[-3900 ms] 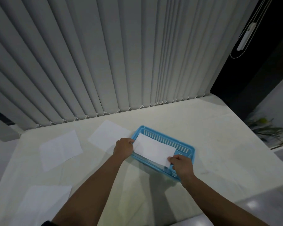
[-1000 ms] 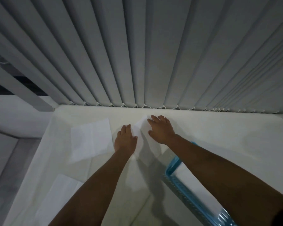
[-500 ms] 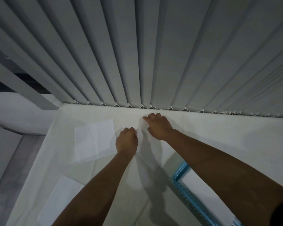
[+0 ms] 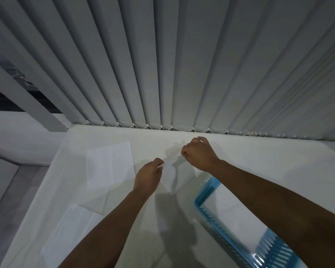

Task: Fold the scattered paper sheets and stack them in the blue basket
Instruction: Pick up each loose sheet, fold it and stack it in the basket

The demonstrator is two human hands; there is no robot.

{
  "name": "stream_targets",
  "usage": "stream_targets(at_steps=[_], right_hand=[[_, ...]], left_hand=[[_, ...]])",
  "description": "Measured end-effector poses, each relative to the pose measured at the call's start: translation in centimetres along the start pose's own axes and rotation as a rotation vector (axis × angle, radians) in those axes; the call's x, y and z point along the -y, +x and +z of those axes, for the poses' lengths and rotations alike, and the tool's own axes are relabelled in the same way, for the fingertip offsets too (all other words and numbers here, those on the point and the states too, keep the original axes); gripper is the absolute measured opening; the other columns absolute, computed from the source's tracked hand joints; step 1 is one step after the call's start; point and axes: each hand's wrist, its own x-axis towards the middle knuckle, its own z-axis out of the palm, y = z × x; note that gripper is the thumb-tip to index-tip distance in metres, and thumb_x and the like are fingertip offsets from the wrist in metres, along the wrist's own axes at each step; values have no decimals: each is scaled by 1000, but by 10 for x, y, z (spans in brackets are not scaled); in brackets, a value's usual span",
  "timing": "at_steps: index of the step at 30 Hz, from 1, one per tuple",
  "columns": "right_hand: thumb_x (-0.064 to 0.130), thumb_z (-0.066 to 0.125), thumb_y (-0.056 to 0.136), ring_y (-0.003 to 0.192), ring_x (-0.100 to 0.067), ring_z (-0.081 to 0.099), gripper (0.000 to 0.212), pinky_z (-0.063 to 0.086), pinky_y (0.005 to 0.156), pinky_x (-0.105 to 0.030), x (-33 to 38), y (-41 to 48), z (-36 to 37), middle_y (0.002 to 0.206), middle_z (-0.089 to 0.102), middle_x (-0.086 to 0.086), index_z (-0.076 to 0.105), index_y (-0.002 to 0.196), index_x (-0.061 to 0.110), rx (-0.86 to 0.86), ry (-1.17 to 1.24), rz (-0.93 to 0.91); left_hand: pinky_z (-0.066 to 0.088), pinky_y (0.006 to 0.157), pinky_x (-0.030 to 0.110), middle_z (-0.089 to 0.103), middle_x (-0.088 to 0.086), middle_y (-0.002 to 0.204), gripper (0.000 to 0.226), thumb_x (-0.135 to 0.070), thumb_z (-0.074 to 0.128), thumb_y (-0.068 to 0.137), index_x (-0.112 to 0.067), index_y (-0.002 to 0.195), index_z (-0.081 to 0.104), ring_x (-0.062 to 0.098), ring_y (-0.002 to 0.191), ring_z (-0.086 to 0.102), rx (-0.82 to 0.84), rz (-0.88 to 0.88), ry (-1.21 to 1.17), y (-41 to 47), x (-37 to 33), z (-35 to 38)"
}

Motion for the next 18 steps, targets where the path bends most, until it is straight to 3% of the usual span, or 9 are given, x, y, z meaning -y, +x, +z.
stream_targets(at_steps=[4,6,11,14,18], right_hand=[[28,44,94,112,-20,51,27,18,112,-39,-5,-24,6,100,71,4,69,104,28,38,-42,-11],[28,41,94,115,-19,50,31,16,113,-41,-5,-34,8,106,70,5,69,107,28,89,-47,-16],[27,37,96,134,-19,37,39,6,118,-46,-5,-42,19,141,52,8,56,130,31,218,-19,44],[33,32,98,143,-24,23,47,4,118,-52,-3,-42,28,157,27,4,35,144,26,292,-59,69],[34,33,97,144,-27,20,51,6,116,-56,0,-40,35,159,21,2,28,147,22,294,-50,111]], left_hand=[[44,69,29,68,2,96,20,-20,47,93,-22,106,62,21,90,61,47,37,12,-14,-2,7],[46,78,28,68,-4,103,20,-26,52,92,-25,108,63,19,100,61,91,69,6,-18,-2,11],[39,100,25,60,-13,124,37,-53,51,89,-30,116,62,11,116,52,177,-38,-39,-20,-11,19],[37,103,26,58,-9,129,36,-46,46,94,-25,119,61,12,120,49,175,-10,22,-15,-10,26],[43,101,31,56,-2,129,31,-31,46,96,-21,123,56,19,120,49,52,-30,74,-2,-11,33]])
